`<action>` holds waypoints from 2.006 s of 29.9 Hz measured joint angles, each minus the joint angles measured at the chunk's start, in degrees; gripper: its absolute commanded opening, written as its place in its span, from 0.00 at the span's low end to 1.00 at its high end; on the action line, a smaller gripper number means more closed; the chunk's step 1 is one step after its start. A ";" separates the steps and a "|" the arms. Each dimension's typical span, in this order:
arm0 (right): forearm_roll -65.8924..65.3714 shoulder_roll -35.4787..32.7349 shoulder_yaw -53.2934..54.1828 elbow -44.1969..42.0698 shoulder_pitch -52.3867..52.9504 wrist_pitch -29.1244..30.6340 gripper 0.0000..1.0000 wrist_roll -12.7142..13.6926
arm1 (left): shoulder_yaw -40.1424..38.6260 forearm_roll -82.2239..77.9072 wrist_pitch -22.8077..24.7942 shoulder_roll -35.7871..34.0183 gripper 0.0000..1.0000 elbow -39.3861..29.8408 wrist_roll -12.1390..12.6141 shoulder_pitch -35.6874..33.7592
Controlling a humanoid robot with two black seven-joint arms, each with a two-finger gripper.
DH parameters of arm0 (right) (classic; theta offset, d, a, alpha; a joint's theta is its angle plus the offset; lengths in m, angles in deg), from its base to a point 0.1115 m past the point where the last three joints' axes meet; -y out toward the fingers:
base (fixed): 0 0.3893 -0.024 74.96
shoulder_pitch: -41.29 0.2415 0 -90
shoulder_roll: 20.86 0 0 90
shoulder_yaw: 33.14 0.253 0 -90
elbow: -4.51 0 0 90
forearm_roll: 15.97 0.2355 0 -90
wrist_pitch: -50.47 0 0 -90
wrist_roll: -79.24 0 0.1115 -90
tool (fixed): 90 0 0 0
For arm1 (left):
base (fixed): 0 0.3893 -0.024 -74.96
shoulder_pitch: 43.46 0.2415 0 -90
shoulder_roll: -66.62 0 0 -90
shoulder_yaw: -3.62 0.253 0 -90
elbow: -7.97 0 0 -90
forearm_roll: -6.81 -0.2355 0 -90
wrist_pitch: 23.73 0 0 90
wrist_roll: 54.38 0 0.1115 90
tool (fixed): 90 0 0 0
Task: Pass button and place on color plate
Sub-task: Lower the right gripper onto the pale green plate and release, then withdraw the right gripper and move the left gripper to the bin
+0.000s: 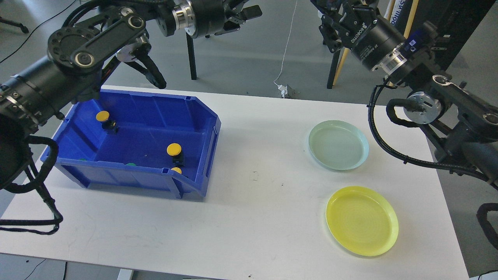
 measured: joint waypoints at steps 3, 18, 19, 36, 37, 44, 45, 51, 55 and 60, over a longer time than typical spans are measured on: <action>0.01 -1.84 -1.10 -2.98 -1.08 -0.06 0.16 0.24 | 0.74 -0.47 0.00 -3.15 0.99 -0.20 -0.41 1.24; -0.02 2.97 -23.90 -26.02 -8.84 -1.16 0.28 0.15 | -2.85 -1.43 0.00 -11.90 0.99 -0.76 -4.68 2.96; 0.01 3.57 -24.63 -27.66 -9.26 -1.17 0.30 0.15 | -2.96 -1.43 0.00 -11.93 0.99 -0.75 -4.70 2.96; 0.00 8.69 -26.81 -35.57 -9.24 -1.01 0.82 0.32 | -2.52 -1.49 0.00 -12.27 0.99 -0.75 -4.66 3.15; 0.00 8.70 -26.96 -35.57 -9.18 -1.01 0.83 0.33 | -2.45 -1.50 0.00 -12.44 0.99 -0.76 -4.66 3.22; 0.00 8.04 -27.25 -35.46 -8.62 -0.65 0.90 0.34 | -1.85 -2.96 0.00 -13.45 0.98 -0.83 -4.58 5.53; 0.00 7.99 -27.26 -35.43 -8.55 -0.55 0.91 0.32 | -1.78 -4.20 0.00 -13.71 0.98 -0.93 -4.55 5.98; 0.25 4.05 -27.04 -35.42 -6.72 -0.36 0.91 0.17 | 0.29 -21.48 0.01 -19.07 0.98 -6.12 -4.46 9.12; 0.93 1.25 -26.39 -35.41 -5.52 -0.33 0.91 0.43 | 4.96 -35.09 0.00 -24.46 0.99 -13.64 -4.47 9.67; 1.21 -2.13 -26.07 -35.15 -4.90 -0.04 0.91 0.69 | 13.51 -45.78 0.00 -26.16 0.99 -18.15 -4.43 9.82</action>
